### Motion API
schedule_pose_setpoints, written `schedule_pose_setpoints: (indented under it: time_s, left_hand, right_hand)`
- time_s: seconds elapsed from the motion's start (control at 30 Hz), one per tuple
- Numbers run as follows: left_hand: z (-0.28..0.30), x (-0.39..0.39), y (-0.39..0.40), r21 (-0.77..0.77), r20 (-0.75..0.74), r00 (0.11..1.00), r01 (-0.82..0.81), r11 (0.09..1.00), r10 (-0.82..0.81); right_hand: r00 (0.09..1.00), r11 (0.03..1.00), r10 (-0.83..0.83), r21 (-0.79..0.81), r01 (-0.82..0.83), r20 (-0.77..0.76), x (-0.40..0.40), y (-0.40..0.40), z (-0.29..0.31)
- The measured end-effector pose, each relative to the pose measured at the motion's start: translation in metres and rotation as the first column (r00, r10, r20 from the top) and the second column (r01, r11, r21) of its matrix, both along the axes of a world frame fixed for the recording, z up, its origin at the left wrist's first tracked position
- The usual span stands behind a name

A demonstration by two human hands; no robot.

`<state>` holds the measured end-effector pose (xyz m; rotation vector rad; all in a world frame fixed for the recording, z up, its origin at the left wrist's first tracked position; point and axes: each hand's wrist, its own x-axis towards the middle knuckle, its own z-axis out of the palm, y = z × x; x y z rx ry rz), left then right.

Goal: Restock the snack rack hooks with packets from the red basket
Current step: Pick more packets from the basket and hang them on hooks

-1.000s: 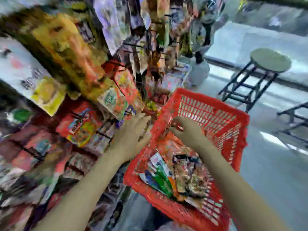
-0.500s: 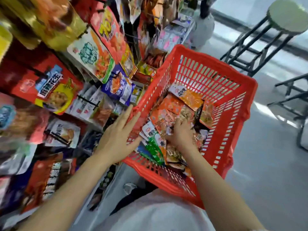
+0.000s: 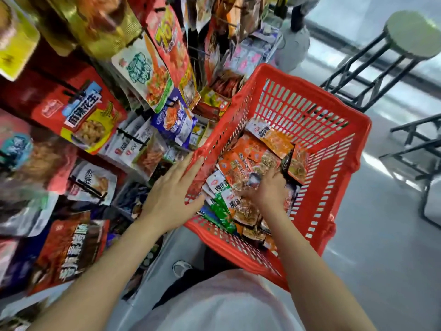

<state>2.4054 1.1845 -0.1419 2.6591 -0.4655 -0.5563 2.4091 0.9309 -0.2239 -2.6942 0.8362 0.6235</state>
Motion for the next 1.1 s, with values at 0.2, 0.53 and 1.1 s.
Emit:
schedule_pose_setpoints:
  time_s: [0.2, 0.53, 1.1]
  left_hand:
    - [-0.004, 0.002, 0.001, -0.029, 0.002, 1.000, 0.005, 1.000, -0.005]
    - [0.000, 0.001, 0.000, -0.009, -0.007, 1.000, -0.013, 1.000, 0.013]
    - [0.002, 0.000, -0.003, -0.027, 0.005, 0.999, -0.037, 0.999, 0.037]
  right_hand:
    - [0.998, 0.998, -0.051, 0.043, 0.053, -0.038, -0.008, 0.001, 0.002]
    - [0.989, 0.927, -0.035, 0.375, -0.022, 0.144, 0.027, 0.010, 0.000]
    - [0.946, 0.834, -0.314, 0.501, 0.233, 0.083, 0.043, 0.038, -0.014]
